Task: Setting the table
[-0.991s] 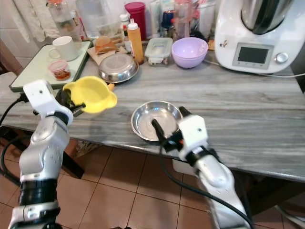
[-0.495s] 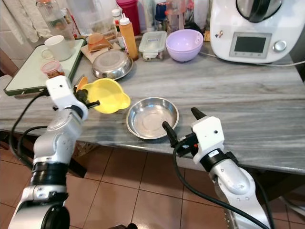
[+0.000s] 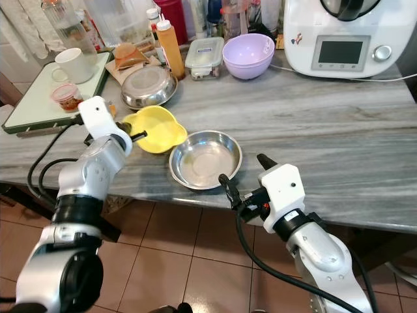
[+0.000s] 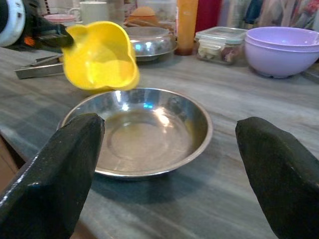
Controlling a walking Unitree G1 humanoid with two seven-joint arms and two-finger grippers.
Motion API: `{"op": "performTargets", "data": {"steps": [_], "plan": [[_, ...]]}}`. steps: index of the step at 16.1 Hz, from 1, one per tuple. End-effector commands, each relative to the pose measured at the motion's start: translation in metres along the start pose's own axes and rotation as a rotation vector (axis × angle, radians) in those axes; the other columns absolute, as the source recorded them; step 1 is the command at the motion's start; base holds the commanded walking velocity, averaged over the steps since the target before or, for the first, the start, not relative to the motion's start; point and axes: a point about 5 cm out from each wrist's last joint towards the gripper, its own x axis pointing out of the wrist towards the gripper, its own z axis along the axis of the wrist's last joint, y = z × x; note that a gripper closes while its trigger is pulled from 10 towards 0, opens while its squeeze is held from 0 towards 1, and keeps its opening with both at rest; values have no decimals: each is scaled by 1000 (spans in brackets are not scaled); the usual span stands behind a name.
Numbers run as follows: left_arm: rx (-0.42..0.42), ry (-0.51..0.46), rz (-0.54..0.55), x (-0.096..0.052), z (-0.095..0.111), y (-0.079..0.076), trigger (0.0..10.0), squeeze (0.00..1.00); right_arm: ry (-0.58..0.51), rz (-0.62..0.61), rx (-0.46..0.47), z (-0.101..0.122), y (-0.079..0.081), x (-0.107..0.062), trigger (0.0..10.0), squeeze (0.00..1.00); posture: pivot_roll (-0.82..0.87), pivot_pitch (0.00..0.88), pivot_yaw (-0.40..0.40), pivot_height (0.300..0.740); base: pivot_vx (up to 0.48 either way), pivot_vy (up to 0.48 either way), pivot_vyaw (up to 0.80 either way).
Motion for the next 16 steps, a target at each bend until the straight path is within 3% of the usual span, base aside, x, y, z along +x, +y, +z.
{"op": "performTargets", "data": {"steps": [1, 3, 4, 11, 16], "plan": [[7, 51, 27, 2, -1, 4, 10000, 0, -18, 47, 13, 5, 9, 1, 10000, 0, -237, 142, 193, 740, 0, 0, 0], [20, 73, 37, 3, -2, 2, 10000, 0, -16, 52, 15, 4, 9, 1, 10000, 0, -237, 142, 193, 740, 0, 0, 0], [26, 89, 42, 5, -3, 2, 10000, 1000, -11, 53, 16, 3, 9, 1, 10000, 0, -234, 140, 197, 740, 0, 0, 0], [19, 94, 61, 6, 5, 3, 10000, 1000, -15, 49, 20, 0, 11, 6, 10000, 0, -226, 140, 195, 740, 0, 0, 0], [92, 13, 49, -2, 22, 8, 10000, 1000, -29, 55, 24, 2, 14, 11, 10000, 0, -205, 135, 183, 740, 0, 0, 0]]}}
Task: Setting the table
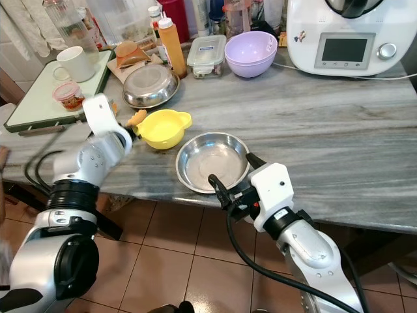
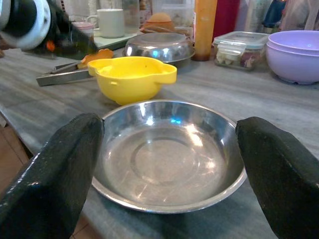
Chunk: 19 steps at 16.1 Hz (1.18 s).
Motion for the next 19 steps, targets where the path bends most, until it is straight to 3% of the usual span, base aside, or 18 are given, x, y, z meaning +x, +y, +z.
{"op": "performTargets", "data": {"steps": [1, 2, 3, 5, 7, 10, 13, 19], "plan": [[62, -79, 29, -5, 11, 11, 10000, 1000, -10, 9, 5, 0, 3, 3, 10000, 0, -200, 133, 182, 740, 0, 0, 0], [148, -212, 19, -18, 22, 14, 10000, 1000, -19, 0, 4, 1, 2, 5, 10000, 0, -191, 131, 175, 740, 0, 0, 0], [170, -274, 6, -25, 25, 17, 10000, 1000, -23, -5, 2, 2, 1, 6, 10000, 0, -184, 130, 172, 740, 0, 0, 0], [163, -350, -30, -40, 22, 28, 10000, 1000, -29, -8, 2, 2, 1, 8, 10000, 0, -180, 128, 170, 740, 0, 0, 0], [190, -431, -43, -61, 4, 50, 10000, 1000, -39, -27, -12, 3, -2, 12, 10000, 0, -149, 123, 153, 740, 0, 0, 0], [241, -391, -25, -78, -30, 69, 10000, 1000, -57, -98, -46, 6, -11, 17, 10000, 0, -134, 120, 140, 740, 0, 0, 0], [303, -391, -97, -97, -58, 71, 10000, 1000, -39, -154, -69, 2, -20, 19, 10000, 0, -124, 122, 130, 740, 0, 0, 0], [361, -391, -216, -107, -76, 67, 10000, 1000, -15, -326, -161, -3, -39, 5, 10000, 0, -148, 129, 131, 740, 0, 0, 0]]}}
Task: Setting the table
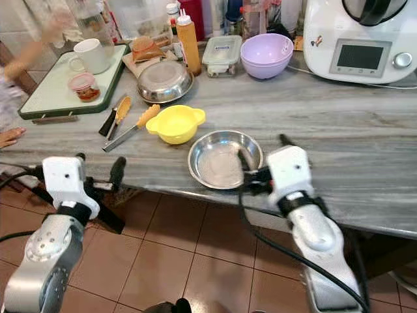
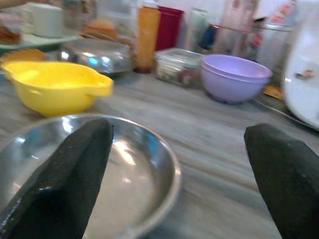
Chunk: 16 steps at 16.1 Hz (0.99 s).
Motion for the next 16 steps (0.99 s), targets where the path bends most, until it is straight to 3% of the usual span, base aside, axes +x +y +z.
{"op": "performTargets", "data": {"steps": [1, 7, 8, 9, 10, 13, 16], "plan": [[31, -8, 4, -3, 0, 2, 10000, 1000, 1, -23, -21, -1, -2, -4, 10000, 0, -161, 136, 140, 740, 0, 0, 0], [31, 0, -46, 0, -4, -7, 10000, 1000, 61, -86, -40, -10, -5, -31, 10000, 0, -186, 151, 150, 740, 0, 0, 0], [30, 3, -52, 1, -5, -9, 10000, 741, 73, -90, -41, -12, -5, -36, 10000, 0, -209, 159, 158, 740, 0, 0, 0], [30, 2, -62, 2, -5, -11, 10000, 247, 89, -97, -37, -15, -5, -39, 10000, 0, -218, 160, 161, 740, 0, 0, 0], [31, 0, -69, 3, -5, -12, 10000, 0, 99, -100, -33, -16, -5, -41, 10000, 0, -220, 160, 161, 740, 0, 0, 0], [27, 3, -79, 4, -6, -15, 10000, 0, 148, -113, -21, -26, -3, -52, 10000, 0, -219, 160, 160, 740, 0, 0, 0], [24, 3, -74, 5, -6, -14, 10000, 0, 168, -146, -34, -31, -8, -50, 10000, 0, -213, 162, 157, 740, 0, 0, 0]]}}
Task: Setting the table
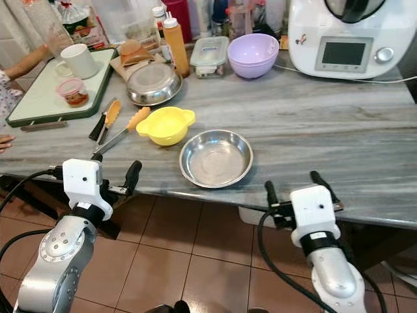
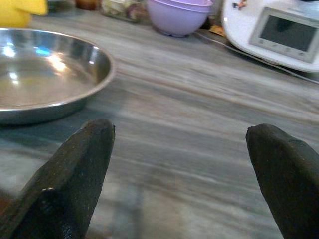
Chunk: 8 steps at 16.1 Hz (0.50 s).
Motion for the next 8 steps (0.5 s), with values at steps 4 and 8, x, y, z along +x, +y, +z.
{"op": "performTargets", "data": {"steps": [4, 8], "plan": [[-27, -2, -92, -3, -1, -7, 10000, 0, 32, 14, 53, -4, 7, 9, 10000, 0, -195, 157, 151, 740, 0, 0, 0], [-56, 75, -240, -14, -15, -18, 10000, 0, 66, 47, 70, -10, 16, 10, 10000, 0, -184, 158, 142, 740, 0, 0, 0]]}}
